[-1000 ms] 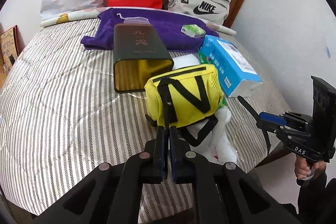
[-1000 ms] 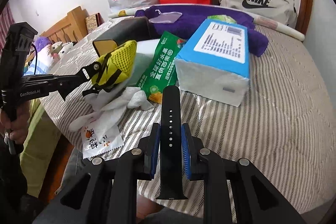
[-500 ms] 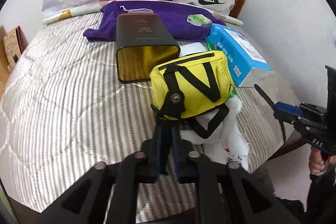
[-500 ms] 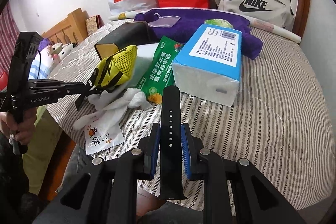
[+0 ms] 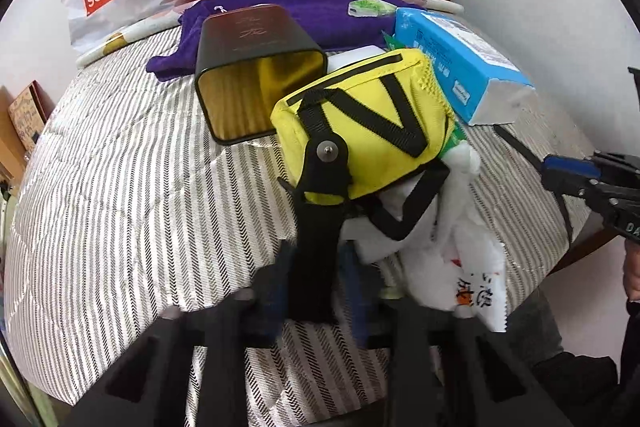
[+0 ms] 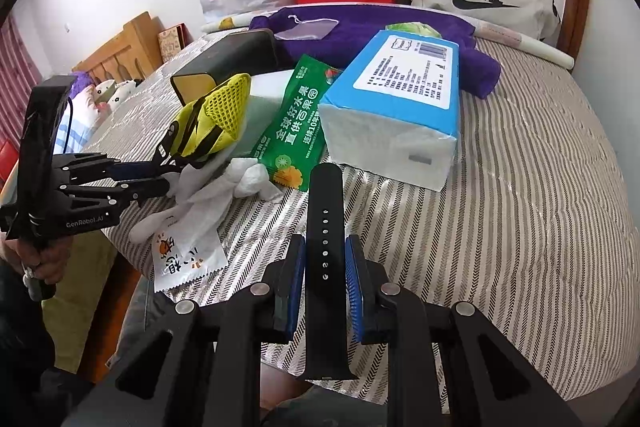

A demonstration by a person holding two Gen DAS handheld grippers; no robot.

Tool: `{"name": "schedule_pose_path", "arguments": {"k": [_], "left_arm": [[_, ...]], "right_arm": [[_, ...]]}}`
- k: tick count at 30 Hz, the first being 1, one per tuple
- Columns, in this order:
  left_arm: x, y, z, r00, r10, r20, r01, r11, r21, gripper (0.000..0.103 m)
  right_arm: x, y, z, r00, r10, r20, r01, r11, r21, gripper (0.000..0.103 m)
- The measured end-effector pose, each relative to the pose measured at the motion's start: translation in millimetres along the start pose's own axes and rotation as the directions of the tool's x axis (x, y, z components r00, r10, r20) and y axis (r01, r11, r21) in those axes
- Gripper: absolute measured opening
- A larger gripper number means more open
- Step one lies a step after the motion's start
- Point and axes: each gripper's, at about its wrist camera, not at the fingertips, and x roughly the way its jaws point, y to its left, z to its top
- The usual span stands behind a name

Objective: Organize soft objects
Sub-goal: 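Carry the watch strap toward the purple towel with the right tool while the left tool pulls the pouch strap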

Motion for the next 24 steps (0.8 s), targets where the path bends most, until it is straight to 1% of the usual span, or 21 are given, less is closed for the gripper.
{"name": "schedule_pose_path", "arguments": {"k": [4, 10, 17, 24], "left_arm": [[-4, 2, 2, 1.0, 0.006, 0.014, -0.006, 1.0, -0.002, 0.02], [-15, 13, 4, 0.999, -0.012, 0.034, 0.013, 0.999, -0.044, 0.02], [-31, 19, 4, 0.997, -0.024, 0.069, 0.029, 0.997, -0.073, 0.019], [-39, 23, 10, 0.995, -0.034, 0.095, 0.042, 0.995, -0.088, 0.019]], "right_arm": [[1, -2, 0, 1.0, 0.0, -0.003, 0.0, 1.0, 0.006, 0.02], [-3, -5, 1, 1.0, -0.005, 0.005, 0.005, 1.0, 0.008, 0.02], [-14, -5, 5, 0.999, -0.017, 0.028, 0.018, 1.0, -0.014, 0.02], [-30, -6, 14, 0.998, -0.002, 0.062, 0.002, 1.0, -0.012, 0.02]]}}
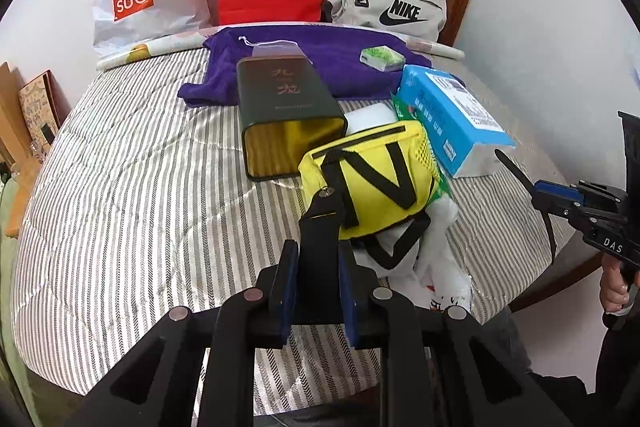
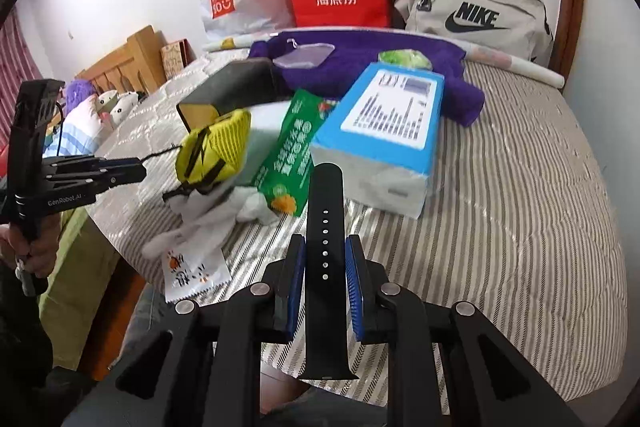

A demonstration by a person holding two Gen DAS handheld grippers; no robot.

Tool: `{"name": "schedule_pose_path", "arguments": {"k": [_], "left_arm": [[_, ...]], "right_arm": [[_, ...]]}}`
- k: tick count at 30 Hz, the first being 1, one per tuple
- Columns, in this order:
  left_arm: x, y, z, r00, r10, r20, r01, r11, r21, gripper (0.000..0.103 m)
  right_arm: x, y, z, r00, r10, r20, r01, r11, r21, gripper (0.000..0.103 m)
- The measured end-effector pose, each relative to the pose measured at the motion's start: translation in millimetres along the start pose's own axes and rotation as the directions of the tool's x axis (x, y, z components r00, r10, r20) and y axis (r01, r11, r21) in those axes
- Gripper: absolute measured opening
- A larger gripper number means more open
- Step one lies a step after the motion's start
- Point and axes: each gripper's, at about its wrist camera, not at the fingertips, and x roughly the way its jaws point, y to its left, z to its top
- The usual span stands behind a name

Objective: Organize soft objects
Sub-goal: 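Carry the watch strap toward the purple towel with the right tool while the left tool pulls the pouch strap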

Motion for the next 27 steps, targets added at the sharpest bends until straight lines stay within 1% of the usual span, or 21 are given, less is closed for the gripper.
{"name": "schedule_pose_path", "arguments": {"k": [6, 14, 21, 27], "left_arm": [[3, 0, 1, 1.0, -0.007, -0.004, 0.007, 1.0, -0.01, 0.019], [-12, 1, 12, 0.999, -0.006, 0.033, 0.007, 1.0, -0.012, 0.019], [-19, 7, 36, 0.998, -0.02, 0.065, 0.022, 0.999, -0.036, 0.018], [-17, 11, 67, 0.996, -0.012, 0.084, 0.016, 0.999, -0.044, 0.018]], "right_arm": [[-1, 0, 9, 1.0, -0.006, 0.012, 0.006, 1.0, -0.005, 0.02], [-4, 0, 18, 1.0, -0.004, 0.025, 0.004, 1.0, -0.012, 0.02], [-13, 0, 40, 0.998, 0.001, 0.066, 0.001, 1.0, -0.026, 0.02], [-10, -8, 70, 0.996, -0.003, 0.087, 0.006, 1.0, -0.028, 0.02]]}}
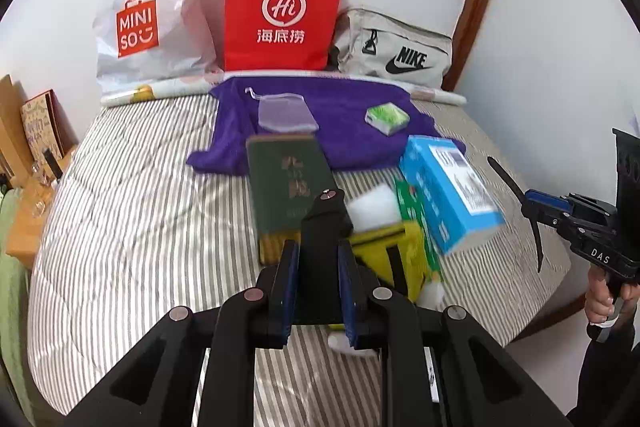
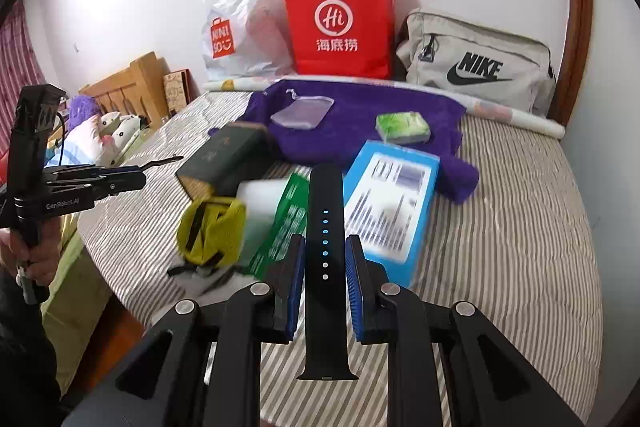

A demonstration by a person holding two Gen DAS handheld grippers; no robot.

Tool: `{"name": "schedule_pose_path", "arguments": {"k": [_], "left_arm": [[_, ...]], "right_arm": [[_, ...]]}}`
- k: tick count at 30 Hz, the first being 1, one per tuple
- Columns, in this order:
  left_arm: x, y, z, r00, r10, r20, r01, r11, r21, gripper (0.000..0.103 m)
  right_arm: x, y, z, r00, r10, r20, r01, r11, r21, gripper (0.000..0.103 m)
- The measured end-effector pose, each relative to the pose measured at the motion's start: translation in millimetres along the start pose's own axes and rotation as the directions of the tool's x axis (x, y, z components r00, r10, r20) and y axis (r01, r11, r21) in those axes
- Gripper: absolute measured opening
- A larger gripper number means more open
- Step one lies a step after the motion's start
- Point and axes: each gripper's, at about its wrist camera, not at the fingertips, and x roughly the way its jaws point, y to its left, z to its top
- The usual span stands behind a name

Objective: Organize soft objects
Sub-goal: 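Carry the watch strap toward the purple towel with the right tool while the left tool pulls the pouch strap, then lower the watch strap onto the towel and open the right tool while the left tool moves over the towel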

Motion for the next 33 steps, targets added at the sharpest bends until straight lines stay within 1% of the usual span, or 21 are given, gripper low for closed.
{"name": "schedule_pose_path", "arguments": {"k": [11, 19, 26, 33], "left_arm": [[27, 10, 58, 1.0, -0.002, 0.001, 0.002, 1.0, -0.02, 0.019], [64, 27, 95, 1.0, 0.004, -0.013, -0.005, 0.997, -0.071, 0.018], [103, 38, 122, 0.999, 0.013, -0.041, -0.016, 0.997, -0.072, 0.018], [141, 51, 144, 0.997, 0.015, -0.073, -0.022, 0.996, -0.088, 0.019]], "right_arm": [[22, -16, 56, 1.0, -0.004, 0.03, 0.004, 1.0, -0.003, 0.02], [56, -35, 94, 0.999, 0.011, 0.033, -0.011, 1.0, 0.023, 0.02], [91, -55, 121, 1.0, -0.015, 0.02, 0.014, 0.999, 0.046, 0.02], [124, -76, 138, 0.999, -0.037, 0.002, 0.037, 0.997, 0.071, 0.02]]}}
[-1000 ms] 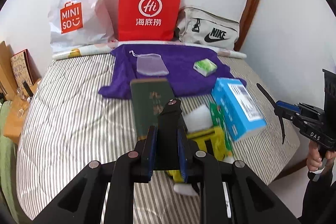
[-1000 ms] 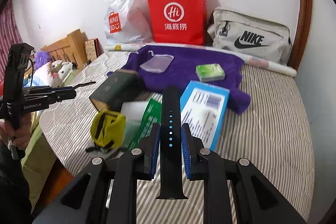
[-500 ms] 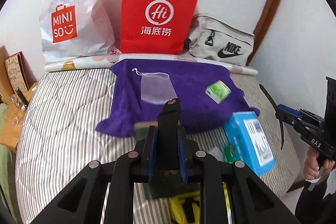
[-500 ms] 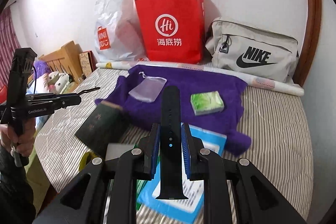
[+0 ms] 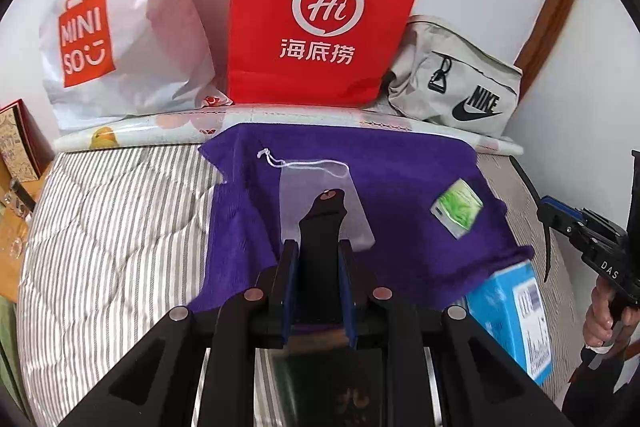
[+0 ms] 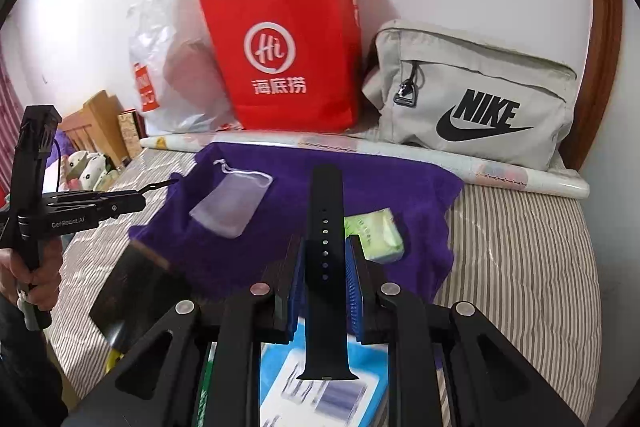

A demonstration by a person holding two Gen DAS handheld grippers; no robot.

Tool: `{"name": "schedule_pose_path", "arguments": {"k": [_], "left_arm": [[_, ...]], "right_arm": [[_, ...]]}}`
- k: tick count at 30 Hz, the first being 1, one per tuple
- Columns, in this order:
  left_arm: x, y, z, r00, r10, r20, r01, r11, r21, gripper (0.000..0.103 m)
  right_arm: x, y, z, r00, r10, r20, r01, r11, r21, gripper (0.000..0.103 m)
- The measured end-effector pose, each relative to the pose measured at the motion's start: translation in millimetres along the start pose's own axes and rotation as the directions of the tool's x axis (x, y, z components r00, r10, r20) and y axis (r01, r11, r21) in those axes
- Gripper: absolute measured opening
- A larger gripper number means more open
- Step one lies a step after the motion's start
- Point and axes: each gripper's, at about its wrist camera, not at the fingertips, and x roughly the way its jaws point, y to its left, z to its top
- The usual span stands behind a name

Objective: Organize soft objects
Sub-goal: 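Lower the watch strap onto the towel and open the right tool while the left tool moves over the towel, then withdraw both tools from the towel back toward the pile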

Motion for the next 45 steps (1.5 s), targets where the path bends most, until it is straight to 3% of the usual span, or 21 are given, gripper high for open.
{"name": "schedule_pose_path", "arguments": {"k": [16, 30, 33, 34, 37, 40, 41, 45], "left_arm": [[59, 13, 20, 0.996, 0.03, -0.082, -0.03, 1.0, 0.001, 0.019], [81, 18, 11, 0.985, 0.048, -0.164, -0.046, 0.999, 0.015, 0.019], [84, 17, 11, 0.982, 0.041, -0.187, -0.041, 0.999, 0.006, 0.022], [84, 18, 11, 0.982, 0.037, -0.188, -0.038, 0.999, -0.002, 0.028], [79, 20, 10, 0.982, -0.014, -0.187, 0.009, 1.0, -0.03, 0.037], [71, 14, 7, 0.985, 0.014, -0.174, -0.016, 1.0, -0.01, 0.046], [68, 12, 6, 0.985, 0.028, -0.17, -0.029, 1.0, -0.003, 0.047], [49, 5, -2, 0.987, 0.04, -0.156, -0.038, 0.999, 0.011, 0.047]], "right_arm": [[62, -32, 9, 0.995, -0.054, -0.084, 0.056, 0.998, 0.033, 0.02], [87, -32, 1, 0.987, -0.08, -0.139, 0.082, 0.997, 0.009, 0.02], [87, -30, 0, 0.986, -0.088, -0.144, 0.089, 0.996, -0.003, 0.02], [87, -31, 0, 0.986, -0.087, -0.145, 0.088, 0.996, -0.001, 0.021], [87, -31, 0, 0.985, -0.081, -0.152, 0.083, 0.997, 0.003, 0.023], [79, -30, 0, 0.987, -0.086, -0.138, 0.087, 0.996, 0.0, 0.04], [74, -29, 0, 0.988, -0.085, -0.127, 0.086, 0.996, 0.002, 0.046], [56, -25, -1, 0.991, -0.08, -0.107, 0.081, 0.997, 0.001, 0.05]]}}
